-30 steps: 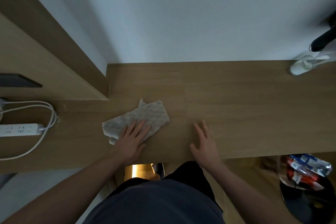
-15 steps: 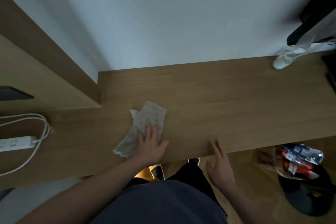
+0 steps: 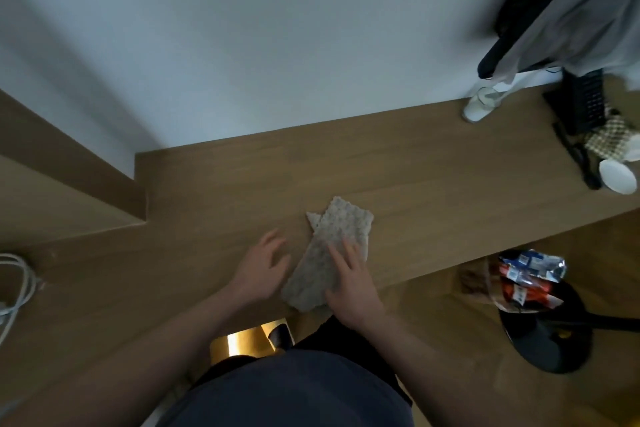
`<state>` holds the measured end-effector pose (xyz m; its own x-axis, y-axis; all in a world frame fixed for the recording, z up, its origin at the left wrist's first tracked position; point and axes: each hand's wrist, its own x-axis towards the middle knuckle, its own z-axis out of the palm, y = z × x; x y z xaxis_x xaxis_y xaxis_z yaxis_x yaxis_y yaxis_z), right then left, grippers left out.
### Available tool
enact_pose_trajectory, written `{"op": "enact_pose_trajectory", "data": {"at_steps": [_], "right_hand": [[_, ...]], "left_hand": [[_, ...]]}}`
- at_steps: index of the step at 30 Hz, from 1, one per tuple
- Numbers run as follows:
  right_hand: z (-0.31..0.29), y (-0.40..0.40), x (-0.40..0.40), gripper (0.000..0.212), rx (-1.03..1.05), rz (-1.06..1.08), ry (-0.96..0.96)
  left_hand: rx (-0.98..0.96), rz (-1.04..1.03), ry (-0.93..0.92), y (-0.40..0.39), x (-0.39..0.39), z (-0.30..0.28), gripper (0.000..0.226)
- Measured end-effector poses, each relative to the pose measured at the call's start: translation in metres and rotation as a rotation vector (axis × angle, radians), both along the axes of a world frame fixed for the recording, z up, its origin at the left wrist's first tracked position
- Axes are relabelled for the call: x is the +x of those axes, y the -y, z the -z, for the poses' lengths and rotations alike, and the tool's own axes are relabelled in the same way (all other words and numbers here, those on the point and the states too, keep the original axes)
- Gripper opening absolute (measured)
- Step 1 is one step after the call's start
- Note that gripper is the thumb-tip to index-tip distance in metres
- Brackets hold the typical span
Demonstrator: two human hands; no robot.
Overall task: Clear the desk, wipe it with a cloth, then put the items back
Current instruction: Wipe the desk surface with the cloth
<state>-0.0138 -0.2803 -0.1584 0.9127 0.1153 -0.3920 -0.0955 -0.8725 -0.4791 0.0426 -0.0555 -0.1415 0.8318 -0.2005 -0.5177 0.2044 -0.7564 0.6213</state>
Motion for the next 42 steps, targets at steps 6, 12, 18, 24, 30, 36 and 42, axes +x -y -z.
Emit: {"op": "enact_pose_trajectory", "data": {"at_steps": [6, 12, 18, 24, 30, 36, 42], "right_hand": [[0.014, -0.010, 0.036, 0.084, -0.237, -0.266, -0.129], [0.027, 0.105, 0.052, 0.079, -0.318, -0.203, -0.122], [0.029, 0.242, 0.067, 0.081, -0.365, -0.026, -0.223], [0.033, 0.342, 0.070, 0.084, -0.385, -0.012, -0.256], [0.028, 0.394, 0.103, 0.083, -0.372, -0.025, -0.269], [0.025, 0.447, 0.148, 0.083, -0.390, 0.027, -0.298], [-0.003, 0.448, 0.174, 0.087, -0.520, -0.003, -0.205]], "left_hand": [[0.089, -0.149, -0.008, -0.034, -0.008, 0.005, 0.047], [0.163, 0.026, -0.027, 0.015, 0.000, 0.005, 0.059], [0.289, 0.235, -0.053, 0.090, 0.018, 0.002, 0.071], [0.341, 0.285, -0.136, 0.154, 0.044, 0.004, 0.083], [0.401, 0.167, -0.183, 0.190, 0.061, 0.022, 0.096], [0.471, 0.167, -0.150, 0.213, 0.043, 0.034, 0.106], [0.437, 0.177, -0.145, 0.225, 0.018, 0.039, 0.104]]}}
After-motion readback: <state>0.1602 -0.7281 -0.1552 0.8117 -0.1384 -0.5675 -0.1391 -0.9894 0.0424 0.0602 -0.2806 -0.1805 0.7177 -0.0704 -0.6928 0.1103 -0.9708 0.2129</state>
